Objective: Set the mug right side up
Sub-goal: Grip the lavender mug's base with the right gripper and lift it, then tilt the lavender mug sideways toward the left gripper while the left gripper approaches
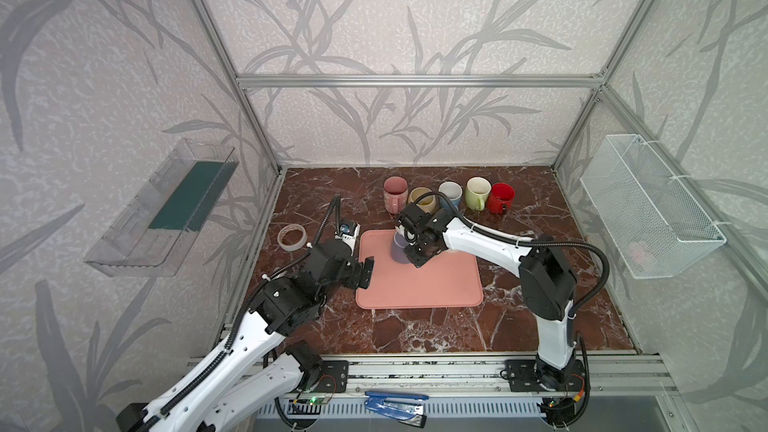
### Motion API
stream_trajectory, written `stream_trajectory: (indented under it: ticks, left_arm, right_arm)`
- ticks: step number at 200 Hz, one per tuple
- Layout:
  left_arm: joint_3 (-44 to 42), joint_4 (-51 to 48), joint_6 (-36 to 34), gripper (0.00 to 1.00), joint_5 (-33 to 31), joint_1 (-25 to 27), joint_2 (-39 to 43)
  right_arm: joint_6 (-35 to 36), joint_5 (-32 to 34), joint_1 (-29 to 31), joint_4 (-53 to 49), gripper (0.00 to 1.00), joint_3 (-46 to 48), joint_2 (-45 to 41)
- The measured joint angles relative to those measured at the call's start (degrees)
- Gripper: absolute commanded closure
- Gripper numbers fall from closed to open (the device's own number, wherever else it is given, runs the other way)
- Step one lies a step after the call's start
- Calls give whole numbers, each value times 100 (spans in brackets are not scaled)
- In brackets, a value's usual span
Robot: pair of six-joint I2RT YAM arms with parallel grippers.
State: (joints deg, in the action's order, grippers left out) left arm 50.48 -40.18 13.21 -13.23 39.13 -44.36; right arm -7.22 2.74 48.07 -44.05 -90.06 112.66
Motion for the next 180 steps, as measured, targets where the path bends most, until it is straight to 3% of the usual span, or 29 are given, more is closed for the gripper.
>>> stream_trajectory:
  ticks: [100, 180]
  left_arm:
    - [-79, 540, 667, 7, 876, -125, -9]
    - [-1849, 2055, 1945, 12, 1880, -140, 579]
  right_arm:
    - [-120, -289, -4, 372, 100, 745, -852]
    - [-643, -1137, -345, 1508, 100, 2293, -2256]
